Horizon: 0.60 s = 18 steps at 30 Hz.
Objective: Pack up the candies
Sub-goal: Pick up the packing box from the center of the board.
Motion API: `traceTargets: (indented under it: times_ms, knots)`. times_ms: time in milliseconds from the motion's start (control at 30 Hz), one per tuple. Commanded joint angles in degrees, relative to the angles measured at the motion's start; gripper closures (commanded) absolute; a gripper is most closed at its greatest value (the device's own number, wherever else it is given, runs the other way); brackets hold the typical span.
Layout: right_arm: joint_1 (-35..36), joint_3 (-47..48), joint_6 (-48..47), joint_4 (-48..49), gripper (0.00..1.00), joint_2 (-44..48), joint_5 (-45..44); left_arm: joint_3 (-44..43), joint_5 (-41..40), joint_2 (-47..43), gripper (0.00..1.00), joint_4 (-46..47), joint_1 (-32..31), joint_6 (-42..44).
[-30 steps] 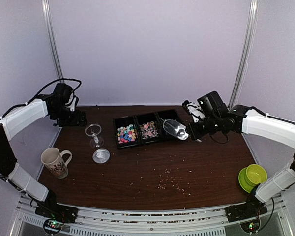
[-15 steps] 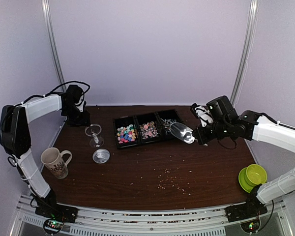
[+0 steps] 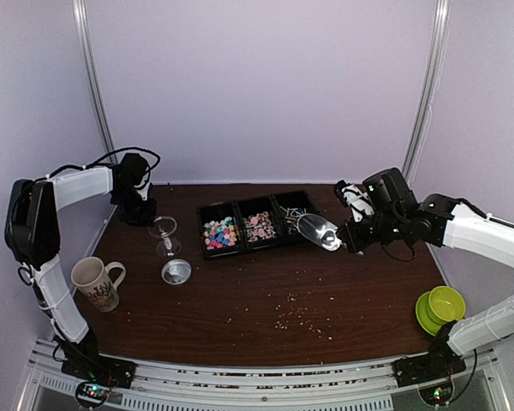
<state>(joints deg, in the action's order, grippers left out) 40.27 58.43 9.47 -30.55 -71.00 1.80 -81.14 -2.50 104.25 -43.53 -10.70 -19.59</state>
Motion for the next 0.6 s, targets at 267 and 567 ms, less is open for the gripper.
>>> traceTargets:
  times_ms: [267, 567]
  knots:
    - [0.5, -0.1, 0.6, 0.9, 1.00, -0.5, -1.0, -1.1, 0.6, -0.3, 1.00, 0.4, 0.4, 1.0]
    - [0.4, -0.1, 0.5, 0.5, 1.00, 0.3, -1.3, -1.6, 0.9, -5.8, 1.00, -0.3, 0.2, 0.8]
